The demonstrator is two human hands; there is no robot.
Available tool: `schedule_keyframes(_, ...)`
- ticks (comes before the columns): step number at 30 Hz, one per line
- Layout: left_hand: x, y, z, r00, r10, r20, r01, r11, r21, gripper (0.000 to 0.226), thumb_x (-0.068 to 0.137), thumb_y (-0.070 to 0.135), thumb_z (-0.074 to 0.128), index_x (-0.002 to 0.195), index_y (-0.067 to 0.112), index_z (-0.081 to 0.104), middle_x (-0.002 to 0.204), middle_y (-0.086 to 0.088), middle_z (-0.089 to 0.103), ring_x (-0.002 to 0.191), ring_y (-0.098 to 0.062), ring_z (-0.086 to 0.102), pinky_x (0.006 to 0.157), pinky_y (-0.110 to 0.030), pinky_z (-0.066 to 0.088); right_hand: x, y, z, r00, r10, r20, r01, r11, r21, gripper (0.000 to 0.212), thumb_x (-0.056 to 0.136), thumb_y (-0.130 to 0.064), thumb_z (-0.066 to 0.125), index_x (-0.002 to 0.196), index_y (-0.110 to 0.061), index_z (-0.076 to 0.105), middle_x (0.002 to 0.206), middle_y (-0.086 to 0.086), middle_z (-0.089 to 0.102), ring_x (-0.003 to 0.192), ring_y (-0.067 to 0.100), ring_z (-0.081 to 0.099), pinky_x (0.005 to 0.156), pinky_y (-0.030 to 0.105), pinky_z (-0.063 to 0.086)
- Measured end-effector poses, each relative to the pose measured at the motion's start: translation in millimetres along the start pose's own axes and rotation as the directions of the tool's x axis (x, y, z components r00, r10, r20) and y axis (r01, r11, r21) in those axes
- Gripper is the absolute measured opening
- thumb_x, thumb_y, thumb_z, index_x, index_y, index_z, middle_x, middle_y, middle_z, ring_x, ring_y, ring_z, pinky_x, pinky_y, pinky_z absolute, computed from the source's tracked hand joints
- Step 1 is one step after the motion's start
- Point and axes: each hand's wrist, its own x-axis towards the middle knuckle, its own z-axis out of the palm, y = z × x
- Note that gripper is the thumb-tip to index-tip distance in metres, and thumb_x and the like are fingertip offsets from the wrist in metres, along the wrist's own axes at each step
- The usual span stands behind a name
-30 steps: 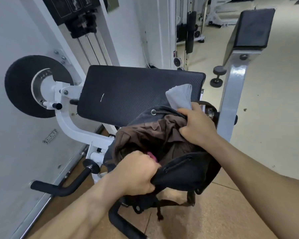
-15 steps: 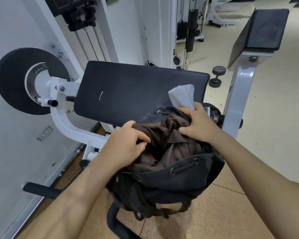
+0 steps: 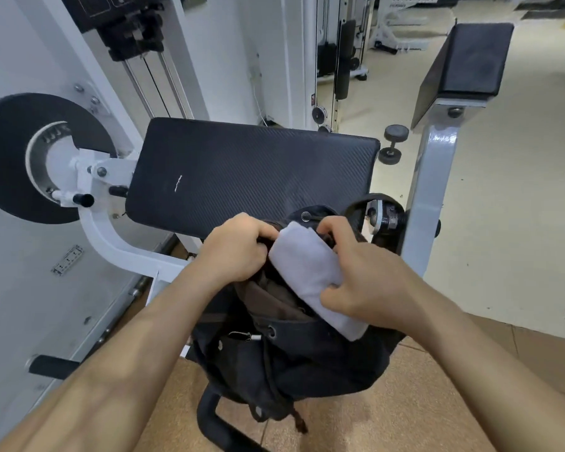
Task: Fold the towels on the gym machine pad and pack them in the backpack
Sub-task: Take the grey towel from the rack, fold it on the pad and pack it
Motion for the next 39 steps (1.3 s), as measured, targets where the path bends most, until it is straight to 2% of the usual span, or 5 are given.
schedule_keyframes(4,-1.4,1.6,1.5,1.000,0.028,-0.003,-0.028,0.999,-0.042,0.028,0.084,0.018,0.055,0.093,0.037,0.073,0.087,0.011,0.057,0.095,-0.021,0.057,0.078,-0.036,0.050,19.9,-4.1,6.9,1.000,0.022,0.012,-0.024,0.988,0.150,0.068,0.088,-0.050,0.056,0.146,-0.028,0.028,0.124,-0.010,0.059,0.108,0.014,0.057,0.087,0.037,0.047)
schedule_keyframes(12,-0.3,6.4,3.8,0.986,0.029,-0.165,-0.029,1.000,0.003,0.047,0.078,0.005,0.052,0.095,0.043,0.073,0.101,0.008,0.048,0.095,-0.022,0.055,0.085,-0.034,0.048,31.3,-2.0,52.5,0.988,-0.063,0.140,0.138,0.763,-0.631,0.029,0.091,-0.020,0.058,0.118,-0.030,0.056,0.105,-0.004,0.066,0.101,0.023,0.064,0.082,0.038,0.043)
schedule_keyframes(29,7.7,-4.9,2.7,1.000,0.012,-0.001,-0.012,0.984,-0.178,0.057,0.079,0.001,0.042,0.097,0.047,0.070,0.097,0.012,0.046,0.102,-0.017,0.053,0.088,-0.026,0.042,36.1,4.1,56.0,0.912,-0.409,-0.037,0.297,0.718,-0.629,0.009,0.071,-0.019,0.065,0.066,-0.026,0.064,0.067,-0.007,0.052,0.073,0.021,0.052,0.067,0.037,0.031)
schedule_keyframes(35,13.0,-4.8,6.7,1.000,0.024,0.018,-0.018,0.957,-0.288,0.060,0.071,0.007,0.040,0.081,0.059,0.067,0.098,0.022,0.057,0.106,-0.012,0.056,0.098,-0.029,0.045,34.4,-8.4,37.7,1.000,-0.005,0.002,0.005,0.831,-0.556,0.024,0.087,-0.032,0.057,0.106,-0.020,0.058,0.108,0.004,0.061,0.104,0.030,0.055,0.085,0.040,0.036)
schedule_keyframes(39,12.0,-2.3,-1.4,0.999,-0.016,0.037,0.031,0.898,-0.440,0.055,0.068,0.004,0.039,0.082,0.045,0.073,0.111,0.010,0.070,0.108,-0.009,0.061,0.098,-0.027,0.048,38.0,-19.6,42.3,0.899,-0.437,-0.034,0.348,0.758,-0.551,0.017,0.079,-0.016,0.057,0.068,-0.028,0.051,0.077,-0.007,0.061,0.087,0.020,0.056,0.075,0.038,0.033)
